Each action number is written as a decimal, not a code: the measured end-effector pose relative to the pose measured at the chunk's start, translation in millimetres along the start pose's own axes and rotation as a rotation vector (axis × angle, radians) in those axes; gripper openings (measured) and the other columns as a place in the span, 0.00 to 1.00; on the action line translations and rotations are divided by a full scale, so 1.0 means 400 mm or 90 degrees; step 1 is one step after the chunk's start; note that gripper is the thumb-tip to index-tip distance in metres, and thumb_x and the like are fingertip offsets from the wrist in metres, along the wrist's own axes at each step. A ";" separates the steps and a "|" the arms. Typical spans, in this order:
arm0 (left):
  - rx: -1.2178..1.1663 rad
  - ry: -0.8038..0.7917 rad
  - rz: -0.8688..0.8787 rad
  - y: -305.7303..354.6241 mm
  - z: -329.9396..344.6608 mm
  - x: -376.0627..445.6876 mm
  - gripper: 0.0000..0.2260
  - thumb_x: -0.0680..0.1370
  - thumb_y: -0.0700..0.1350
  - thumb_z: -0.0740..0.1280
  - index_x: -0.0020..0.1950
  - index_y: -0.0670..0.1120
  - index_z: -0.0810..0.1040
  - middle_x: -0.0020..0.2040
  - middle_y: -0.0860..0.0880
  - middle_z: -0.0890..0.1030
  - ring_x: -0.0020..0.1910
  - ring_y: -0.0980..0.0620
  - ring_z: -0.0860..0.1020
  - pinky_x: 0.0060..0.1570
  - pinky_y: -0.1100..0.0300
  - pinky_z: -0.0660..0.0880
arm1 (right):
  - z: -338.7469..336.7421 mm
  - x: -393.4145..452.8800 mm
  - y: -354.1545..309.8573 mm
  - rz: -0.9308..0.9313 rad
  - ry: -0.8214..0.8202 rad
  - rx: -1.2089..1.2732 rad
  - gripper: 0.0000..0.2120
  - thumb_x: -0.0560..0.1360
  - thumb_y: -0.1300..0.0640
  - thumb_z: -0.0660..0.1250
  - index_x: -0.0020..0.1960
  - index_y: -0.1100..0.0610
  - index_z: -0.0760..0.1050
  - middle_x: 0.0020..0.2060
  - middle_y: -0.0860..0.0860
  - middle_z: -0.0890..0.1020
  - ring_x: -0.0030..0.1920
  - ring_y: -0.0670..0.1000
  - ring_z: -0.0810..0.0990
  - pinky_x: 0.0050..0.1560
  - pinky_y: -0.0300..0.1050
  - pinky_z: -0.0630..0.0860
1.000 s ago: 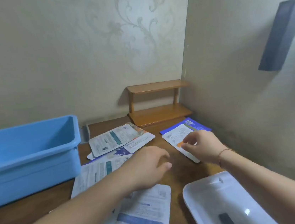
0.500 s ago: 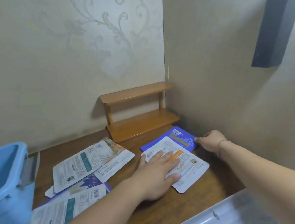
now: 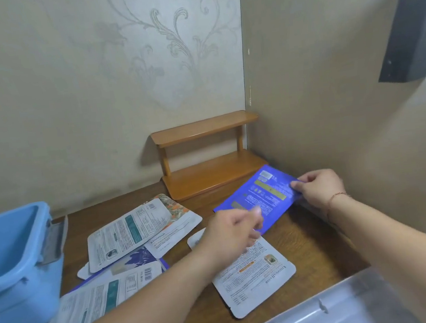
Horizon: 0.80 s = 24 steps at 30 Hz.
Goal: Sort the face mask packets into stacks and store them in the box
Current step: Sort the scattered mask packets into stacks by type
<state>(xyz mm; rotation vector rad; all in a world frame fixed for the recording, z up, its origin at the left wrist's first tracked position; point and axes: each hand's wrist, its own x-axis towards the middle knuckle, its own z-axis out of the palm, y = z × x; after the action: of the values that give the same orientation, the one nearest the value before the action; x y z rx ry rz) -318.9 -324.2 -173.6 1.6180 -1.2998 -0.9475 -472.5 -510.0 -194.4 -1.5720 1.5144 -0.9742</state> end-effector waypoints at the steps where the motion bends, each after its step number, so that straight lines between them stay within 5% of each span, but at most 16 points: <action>1: -0.210 -0.027 -0.116 0.013 0.018 0.027 0.24 0.81 0.61 0.59 0.57 0.40 0.79 0.53 0.43 0.83 0.48 0.49 0.83 0.54 0.50 0.80 | -0.013 -0.015 -0.022 -0.006 -0.002 0.061 0.06 0.72 0.57 0.73 0.37 0.58 0.81 0.30 0.55 0.82 0.30 0.54 0.78 0.34 0.46 0.78; 4: -0.678 -0.126 -0.298 0.037 0.044 0.095 0.46 0.76 0.71 0.54 0.69 0.29 0.65 0.66 0.29 0.73 0.61 0.33 0.77 0.57 0.46 0.76 | -0.062 -0.092 -0.090 -0.080 -0.045 0.152 0.07 0.74 0.59 0.71 0.37 0.56 0.79 0.32 0.55 0.82 0.26 0.51 0.77 0.27 0.44 0.77; 7: -0.894 -0.174 -0.246 0.043 0.054 0.120 0.52 0.71 0.76 0.52 0.71 0.30 0.65 0.64 0.28 0.74 0.64 0.30 0.74 0.63 0.39 0.72 | -0.119 -0.199 -0.117 -0.296 -0.088 0.091 0.05 0.74 0.60 0.71 0.39 0.55 0.82 0.30 0.49 0.84 0.27 0.45 0.79 0.32 0.41 0.78; 11: -0.878 -0.146 -0.159 0.044 0.050 0.103 0.46 0.74 0.74 0.51 0.65 0.32 0.72 0.60 0.29 0.78 0.53 0.31 0.81 0.54 0.39 0.75 | -0.155 -0.279 -0.063 -0.617 -0.075 -0.170 0.03 0.71 0.56 0.72 0.44 0.51 0.84 0.38 0.44 0.86 0.38 0.46 0.85 0.38 0.44 0.81; 14: -0.761 -0.103 -0.118 0.053 0.035 0.071 0.37 0.78 0.69 0.51 0.55 0.38 0.83 0.54 0.35 0.83 0.48 0.36 0.84 0.50 0.42 0.74 | -0.174 -0.296 -0.028 -0.667 -0.130 -0.229 0.09 0.72 0.48 0.69 0.46 0.51 0.84 0.45 0.42 0.86 0.47 0.42 0.85 0.43 0.44 0.82; 17: -0.710 -0.099 -0.090 0.061 0.010 0.039 0.33 0.79 0.66 0.52 0.55 0.40 0.85 0.58 0.37 0.82 0.53 0.38 0.83 0.56 0.43 0.75 | -0.175 -0.319 -0.034 -0.602 -0.145 -0.090 0.18 0.74 0.38 0.65 0.49 0.51 0.83 0.48 0.41 0.85 0.55 0.39 0.80 0.55 0.40 0.77; 19: -0.704 -0.106 -0.063 0.067 -0.023 0.003 0.30 0.79 0.63 0.55 0.60 0.41 0.82 0.62 0.38 0.80 0.57 0.38 0.81 0.58 0.44 0.75 | -0.158 -0.313 -0.067 -0.412 -0.049 0.051 0.16 0.74 0.42 0.67 0.54 0.53 0.82 0.50 0.43 0.84 0.53 0.41 0.81 0.57 0.42 0.77; 22: -0.669 -0.135 -0.040 0.065 -0.064 -0.089 0.27 0.78 0.60 0.56 0.64 0.42 0.80 0.64 0.39 0.79 0.58 0.40 0.80 0.57 0.47 0.77 | -0.118 -0.302 -0.135 -0.045 -0.292 0.200 0.21 0.74 0.42 0.67 0.59 0.56 0.79 0.55 0.54 0.84 0.52 0.53 0.82 0.54 0.50 0.77; 24: -0.641 -0.148 -0.041 0.049 -0.087 -0.158 0.28 0.80 0.59 0.55 0.71 0.42 0.72 0.69 0.39 0.74 0.66 0.39 0.74 0.66 0.45 0.71 | -0.092 -0.318 -0.171 0.008 -0.412 0.238 0.20 0.74 0.45 0.68 0.57 0.59 0.80 0.53 0.59 0.84 0.49 0.56 0.80 0.50 0.50 0.74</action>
<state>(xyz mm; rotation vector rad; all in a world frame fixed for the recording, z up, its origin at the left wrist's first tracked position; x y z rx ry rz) -304.9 -259.4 -139.2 0.7733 -0.6821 -1.5317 -477.5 -380.6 -120.7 -1.4108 0.8369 -0.6041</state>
